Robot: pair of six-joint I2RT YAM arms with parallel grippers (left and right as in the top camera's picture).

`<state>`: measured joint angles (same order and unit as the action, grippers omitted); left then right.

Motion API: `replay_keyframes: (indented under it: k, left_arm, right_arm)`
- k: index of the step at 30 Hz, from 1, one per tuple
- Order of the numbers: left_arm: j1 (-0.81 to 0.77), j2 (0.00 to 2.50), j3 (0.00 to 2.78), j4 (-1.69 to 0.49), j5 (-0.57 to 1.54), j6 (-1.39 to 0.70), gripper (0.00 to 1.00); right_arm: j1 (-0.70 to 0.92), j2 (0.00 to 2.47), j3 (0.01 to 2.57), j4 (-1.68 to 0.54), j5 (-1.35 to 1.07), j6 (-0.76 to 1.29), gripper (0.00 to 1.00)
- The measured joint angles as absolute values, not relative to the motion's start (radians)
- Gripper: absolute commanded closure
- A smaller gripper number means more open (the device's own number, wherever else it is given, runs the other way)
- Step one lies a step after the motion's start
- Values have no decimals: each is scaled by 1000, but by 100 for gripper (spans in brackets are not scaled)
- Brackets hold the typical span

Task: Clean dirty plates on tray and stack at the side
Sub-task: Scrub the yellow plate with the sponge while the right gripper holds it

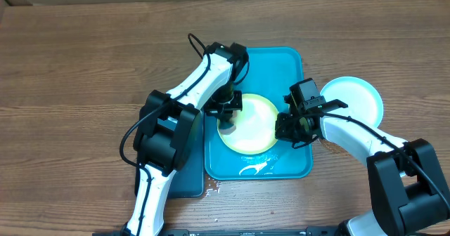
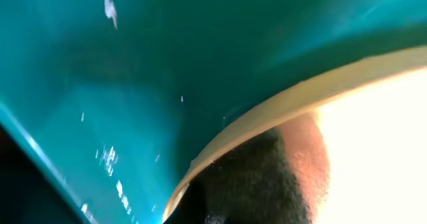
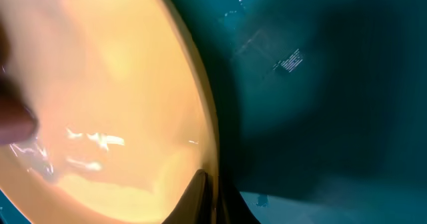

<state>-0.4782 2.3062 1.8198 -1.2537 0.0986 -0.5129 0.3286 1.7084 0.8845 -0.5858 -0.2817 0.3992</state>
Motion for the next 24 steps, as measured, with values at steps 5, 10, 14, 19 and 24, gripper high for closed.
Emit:
replay_keyframes:
  k: [5,10,14,19,24]
  left_arm:
    - [-478,2306,1826,-1163,120,-507,96]
    - [-487,2306,1826,-1074,185,-498,96]
    - [-514,2308,1826,-1004,253,-489,96]
    - [-557,2323,1829,-990,321,-487,96]
    - [-590,2349,1836,-989,476,-487,96]
  right_arm:
    - [323,1708,884,-577,-269,418,96]
    - [314,1708,886,-577,-256,427,96]
    - [314,1708,886,-577,-255,430,96]
    - [314,1708,887,-581,-252,430,96]
    - [314,1708,887,-581,-250,429,96]
